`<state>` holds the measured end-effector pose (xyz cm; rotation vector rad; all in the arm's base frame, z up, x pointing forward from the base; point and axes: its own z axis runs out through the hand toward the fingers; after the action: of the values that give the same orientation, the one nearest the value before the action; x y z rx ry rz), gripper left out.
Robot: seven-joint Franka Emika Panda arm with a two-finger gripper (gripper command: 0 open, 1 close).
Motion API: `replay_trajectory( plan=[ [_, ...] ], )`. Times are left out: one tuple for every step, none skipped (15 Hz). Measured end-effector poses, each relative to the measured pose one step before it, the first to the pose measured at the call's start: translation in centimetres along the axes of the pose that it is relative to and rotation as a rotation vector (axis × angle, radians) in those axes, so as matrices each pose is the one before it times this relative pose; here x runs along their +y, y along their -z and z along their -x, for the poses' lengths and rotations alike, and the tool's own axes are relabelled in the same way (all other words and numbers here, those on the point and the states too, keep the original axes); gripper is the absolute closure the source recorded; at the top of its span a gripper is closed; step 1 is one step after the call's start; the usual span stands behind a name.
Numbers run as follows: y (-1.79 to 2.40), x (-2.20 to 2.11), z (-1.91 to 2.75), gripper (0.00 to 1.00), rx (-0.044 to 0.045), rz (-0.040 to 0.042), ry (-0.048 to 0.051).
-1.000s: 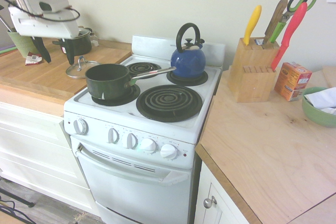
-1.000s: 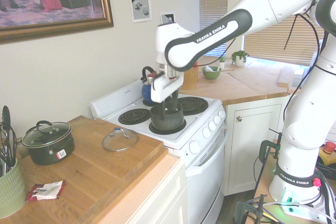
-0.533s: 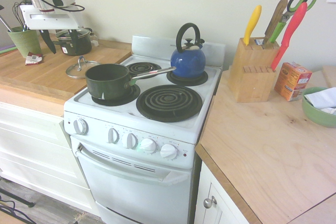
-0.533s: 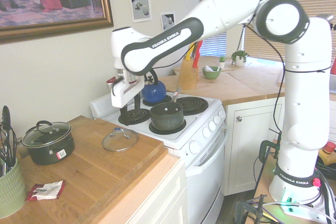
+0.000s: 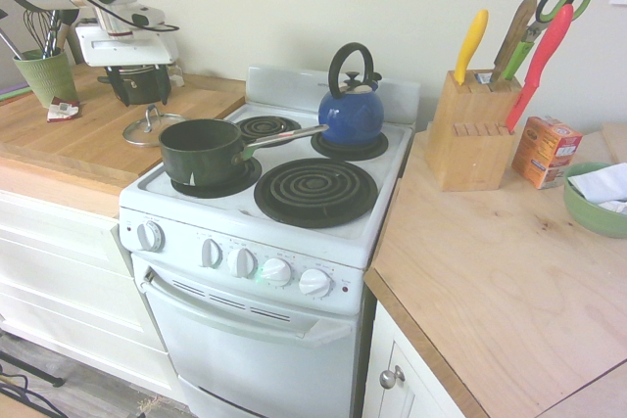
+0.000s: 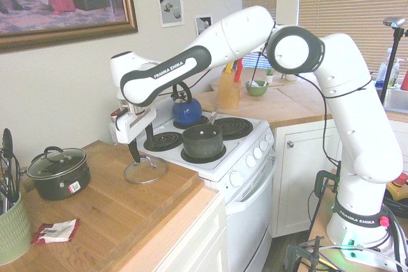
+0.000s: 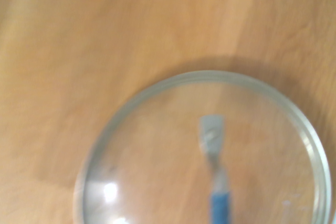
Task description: Cover the lid of the pot
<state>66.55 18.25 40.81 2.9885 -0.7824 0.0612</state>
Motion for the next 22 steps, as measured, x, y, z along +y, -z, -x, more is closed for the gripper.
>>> replay_trajectory(
  plan=[
    [-0.614, 0.003, -0.520, 0.00, -0.00199, 0.00475, 0.00384],
    [-0.632, -0.090, -0.227, 0.00, -0.00392, 0.00551, 0.00325],
    [-0.531, -0.259, 0.052, 1.00, -0.00438, 0.00458, 0.00413],
    [-0.307, -0.388, 0.308, 1.00, -0.00308, 0.00265, 0.00695],
    [-0.166, -0.371, 0.321, 1.00, -0.00139, 0.00171, 0.00684],
    [-0.128, -0.197, 0.168, 1.00, -0.00001, 0.00248, 0.00356],
    [-0.122, -0.006, -0.022, 1.00, 0.00091, 0.00250, -0.00066],
    [-0.166, 0.152, -0.172, 1.00, 0.00038, 0.00322, -0.00352],
    [-0.143, 0.202, -0.209, 1.00, 0.00007, 0.00300, -0.00449],
    [-0.080, 0.016, -0.027, 1.00, -0.00066, 0.00087, -0.00087],
    [-0.002, -0.253, 0.241, 1.00, -0.00023, -0.00022, 0.00474],
    [0.042, -0.391, 0.371, 1.00, 0.00083, -0.00066, 0.00584],
    [-0.055, -0.389, 0.358, 1.00, -0.00011, 0.00035, 0.00571],
    [-0.085, -0.158, 0.139, 1.00, -0.00068, 0.00090, 0.00273],
    [-0.068, 0.017, -0.026, 1.00, -0.00031, 0.00097, -0.00053],
    [-0.029, 0.098, -0.109, 1.00, 0.00065, 0.00073, -0.00230],
    [0.007, 0.146, -0.156, 1.00, 0.00132, 0.00089, -0.00318],
    [0.024, 0.125, -0.184, 1.00, 0.00192, 0.00041, -0.00340],
    [0.016, 0.072, -0.249, 1.00, 0.00251, -0.00047, -0.00359],
    [0.000, 0.017, -0.179, 1.00, 0.00162, -0.00074, -0.00224],
    [-0.007, -0.032, -0.106, 1.00, 0.00105, -0.00082, -0.00093],
    [-0.013, -0.043, -0.026, 1.00, 0.00031, -0.00044, 0.00009]
  ],
)
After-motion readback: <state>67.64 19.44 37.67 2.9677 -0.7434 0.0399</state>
